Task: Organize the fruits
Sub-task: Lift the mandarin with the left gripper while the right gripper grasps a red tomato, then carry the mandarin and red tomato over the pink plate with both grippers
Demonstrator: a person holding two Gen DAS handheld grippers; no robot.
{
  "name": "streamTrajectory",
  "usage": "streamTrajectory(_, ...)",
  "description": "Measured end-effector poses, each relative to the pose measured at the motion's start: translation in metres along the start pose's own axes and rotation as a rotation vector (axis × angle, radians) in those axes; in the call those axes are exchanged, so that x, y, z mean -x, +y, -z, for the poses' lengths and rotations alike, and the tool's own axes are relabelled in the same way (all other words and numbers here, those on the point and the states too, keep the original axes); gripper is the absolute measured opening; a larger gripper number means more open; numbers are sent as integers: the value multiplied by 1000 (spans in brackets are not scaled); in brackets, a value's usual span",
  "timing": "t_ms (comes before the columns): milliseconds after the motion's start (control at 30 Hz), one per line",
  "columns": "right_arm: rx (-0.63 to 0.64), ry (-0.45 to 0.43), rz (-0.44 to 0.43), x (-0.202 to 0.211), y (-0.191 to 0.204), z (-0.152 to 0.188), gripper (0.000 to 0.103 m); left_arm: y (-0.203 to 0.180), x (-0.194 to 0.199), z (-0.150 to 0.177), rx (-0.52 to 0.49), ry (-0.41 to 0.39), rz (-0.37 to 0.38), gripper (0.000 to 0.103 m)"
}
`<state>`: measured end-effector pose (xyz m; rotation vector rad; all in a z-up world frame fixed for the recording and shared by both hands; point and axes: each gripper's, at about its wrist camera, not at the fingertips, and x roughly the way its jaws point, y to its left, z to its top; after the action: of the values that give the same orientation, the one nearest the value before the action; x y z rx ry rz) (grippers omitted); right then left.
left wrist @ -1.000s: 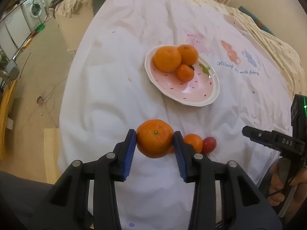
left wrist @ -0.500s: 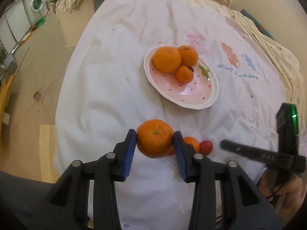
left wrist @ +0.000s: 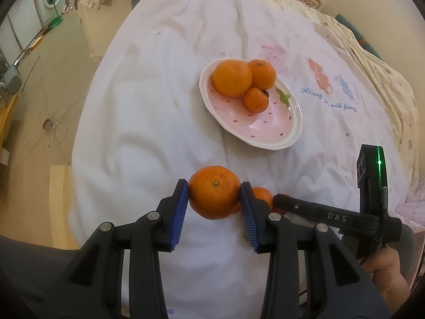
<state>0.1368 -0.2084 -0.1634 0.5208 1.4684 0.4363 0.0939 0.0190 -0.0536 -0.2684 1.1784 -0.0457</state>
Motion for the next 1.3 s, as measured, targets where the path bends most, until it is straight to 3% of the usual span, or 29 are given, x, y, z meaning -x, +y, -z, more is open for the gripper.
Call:
streamTrajectory(67, 5, 0, 3, 1, 0, 0, 37, -1, 0, 0, -3, 1, -2, 35)
streamTrajectory(133, 18, -1, 4, 2, 2, 2, 37, -1, -1, 0, -6, 1, -5, 35)
streamTrajectory(867, 16, -124, -9, 48, 4, 10, 37, 4, -3, 2, -40, -47, -104, 35)
streamTrajectory(1300, -18, -209, -44, 79, -3, 6, 37, -1, 4, -4, -50, -75, -112, 35)
